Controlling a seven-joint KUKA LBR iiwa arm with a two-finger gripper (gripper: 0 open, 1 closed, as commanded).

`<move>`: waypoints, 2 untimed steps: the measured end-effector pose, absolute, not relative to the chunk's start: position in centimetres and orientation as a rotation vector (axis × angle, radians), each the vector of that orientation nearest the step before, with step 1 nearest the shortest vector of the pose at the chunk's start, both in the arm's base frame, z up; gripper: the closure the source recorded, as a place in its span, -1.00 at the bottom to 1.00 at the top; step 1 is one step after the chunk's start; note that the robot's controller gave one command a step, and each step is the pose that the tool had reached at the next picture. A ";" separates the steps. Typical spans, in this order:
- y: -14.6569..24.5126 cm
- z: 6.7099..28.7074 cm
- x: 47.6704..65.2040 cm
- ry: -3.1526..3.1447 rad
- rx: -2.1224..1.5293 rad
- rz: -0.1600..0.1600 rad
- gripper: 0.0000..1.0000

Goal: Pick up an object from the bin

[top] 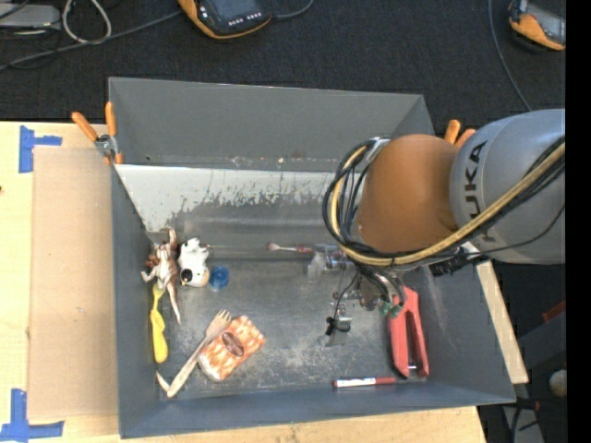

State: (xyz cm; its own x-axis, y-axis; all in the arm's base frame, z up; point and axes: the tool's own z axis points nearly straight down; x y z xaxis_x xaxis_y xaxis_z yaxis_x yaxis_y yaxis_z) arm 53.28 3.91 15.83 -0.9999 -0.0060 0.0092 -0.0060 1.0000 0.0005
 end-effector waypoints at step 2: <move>10.9 9.7 55.0 -3.141 -0.025 -0.003 -1.00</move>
Offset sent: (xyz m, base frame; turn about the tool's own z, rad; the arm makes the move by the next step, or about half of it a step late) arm 0.0168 0.0757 -0.0676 0.0196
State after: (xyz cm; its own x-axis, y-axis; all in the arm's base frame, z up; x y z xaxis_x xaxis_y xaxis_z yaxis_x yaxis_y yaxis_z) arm 55.04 10.90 9.70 -0.9999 0.0156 0.0001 0.0156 0.9999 0.0016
